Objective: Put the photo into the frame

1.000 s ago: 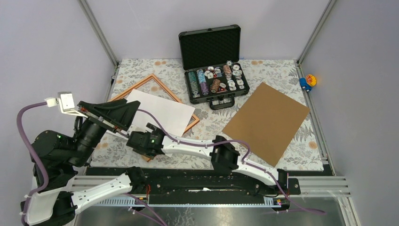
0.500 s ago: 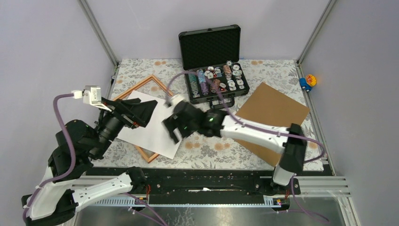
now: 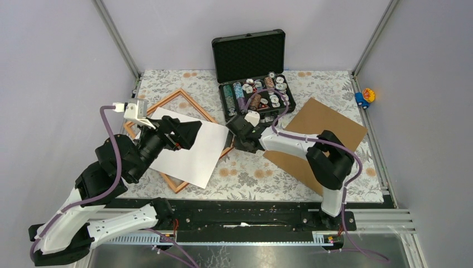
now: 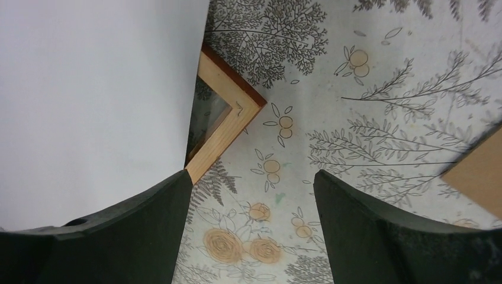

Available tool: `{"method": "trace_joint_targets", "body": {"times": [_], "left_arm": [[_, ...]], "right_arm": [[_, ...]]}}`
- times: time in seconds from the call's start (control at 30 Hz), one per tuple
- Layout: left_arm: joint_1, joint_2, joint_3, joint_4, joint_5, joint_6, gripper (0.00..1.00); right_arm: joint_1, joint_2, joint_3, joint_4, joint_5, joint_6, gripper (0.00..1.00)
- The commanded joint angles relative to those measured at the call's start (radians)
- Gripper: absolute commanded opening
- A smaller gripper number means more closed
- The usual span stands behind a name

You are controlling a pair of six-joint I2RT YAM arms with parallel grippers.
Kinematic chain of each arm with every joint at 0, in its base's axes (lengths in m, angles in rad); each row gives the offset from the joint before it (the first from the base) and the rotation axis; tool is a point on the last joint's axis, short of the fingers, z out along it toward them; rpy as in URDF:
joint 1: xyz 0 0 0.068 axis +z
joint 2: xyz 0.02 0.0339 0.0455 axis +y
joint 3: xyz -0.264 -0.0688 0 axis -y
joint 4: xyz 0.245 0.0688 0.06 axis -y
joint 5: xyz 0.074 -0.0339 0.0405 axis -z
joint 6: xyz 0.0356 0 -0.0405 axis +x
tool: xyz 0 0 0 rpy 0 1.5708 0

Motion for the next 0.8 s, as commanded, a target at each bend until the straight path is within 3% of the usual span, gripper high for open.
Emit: {"method": "trace_joint_targets", "body": {"times": [0.0,0.17,0.4,0.7,0.77], "left_arm": [[0.004,0.001,-0.009,0.059,-0.019,0.027,0.99],[0.003,-0.001,-0.009,0.06,-0.012,0.031,0.99],[0.004,-0.011,-0.026,0.059,-0.002,0.027,0.99],[0.004,-0.003,-0.028,0.067,0.016,0.015,0.99],[0.002,0.0,-0.031,0.07,0.023,0.007,0.99]], "right_arm": [[-0.004,0.09,0.087,-0.049,0.023,0.227,0.82],[-0.004,0.204,0.19,-0.118,0.033,0.251,0.81],[-0.004,0.24,0.182,-0.148,0.049,0.303,0.76],[-0.004,0.205,0.092,-0.15,0.075,0.333,0.49],[-0.004,0.201,0.094,-0.159,0.074,0.315,0.35]]}}
